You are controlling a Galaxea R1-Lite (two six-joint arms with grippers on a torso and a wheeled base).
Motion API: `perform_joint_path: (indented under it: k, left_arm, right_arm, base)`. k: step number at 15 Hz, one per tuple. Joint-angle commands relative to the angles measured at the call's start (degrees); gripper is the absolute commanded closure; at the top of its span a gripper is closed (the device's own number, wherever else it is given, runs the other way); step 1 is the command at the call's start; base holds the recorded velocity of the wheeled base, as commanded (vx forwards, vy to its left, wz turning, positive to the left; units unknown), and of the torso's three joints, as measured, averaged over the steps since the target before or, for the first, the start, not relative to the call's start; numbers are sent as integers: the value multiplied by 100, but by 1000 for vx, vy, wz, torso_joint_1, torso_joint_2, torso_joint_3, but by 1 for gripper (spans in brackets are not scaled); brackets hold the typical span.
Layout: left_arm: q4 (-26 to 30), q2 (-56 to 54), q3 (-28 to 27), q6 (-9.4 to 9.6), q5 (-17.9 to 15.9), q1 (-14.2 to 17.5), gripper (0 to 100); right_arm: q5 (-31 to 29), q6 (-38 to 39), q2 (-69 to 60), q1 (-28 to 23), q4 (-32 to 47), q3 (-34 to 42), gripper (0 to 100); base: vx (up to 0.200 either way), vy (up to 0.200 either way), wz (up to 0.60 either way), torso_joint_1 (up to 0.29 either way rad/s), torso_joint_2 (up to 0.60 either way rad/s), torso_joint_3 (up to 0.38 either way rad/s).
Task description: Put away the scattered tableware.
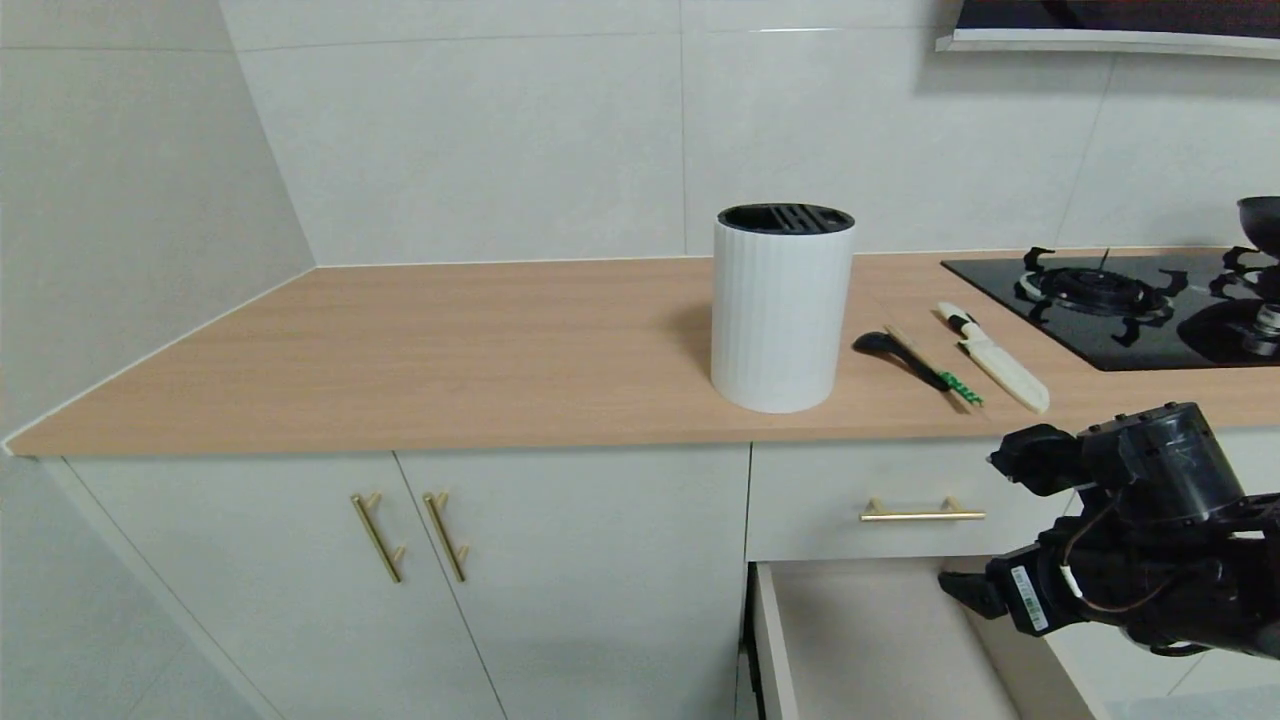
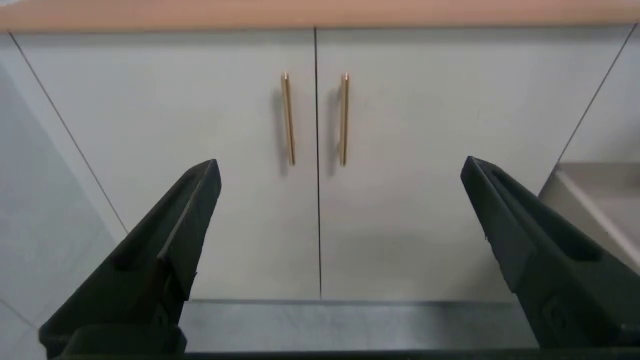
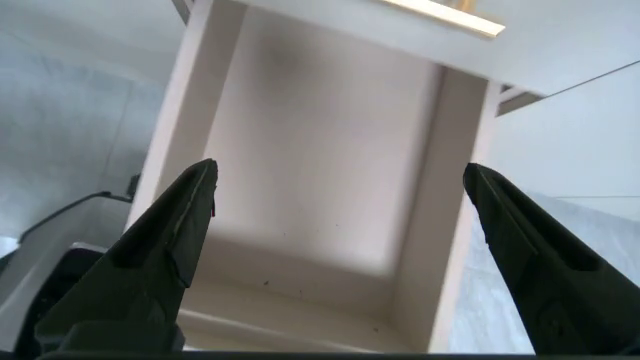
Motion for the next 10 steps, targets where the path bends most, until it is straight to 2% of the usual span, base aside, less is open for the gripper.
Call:
perform_joint_path:
  k: [1,3,5,10]
  left_arm:
    - [-9,0,1,-4,4,0,0]
    - [-9,0,1,-4,4,0,0]
    - [-9,9,1,-4,4,0,0]
    - [-9,9,1,-4,4,0,0]
  right_arm:
    - [-10,6,10,6,-2,0,0]
    - [-10,-3,1,6,-54,0,0]
    - [-10,-3,-16,-3,-160,0,0]
    - [-238,-38,-7,-108,-415,-598,0]
  base:
    - [0,0,0,222,-500,-290]
    - [0,0,0,222,-505,-278]
    - [0,0,0,110,-247,-137]
    - [0,0,0,15,-33,-19]
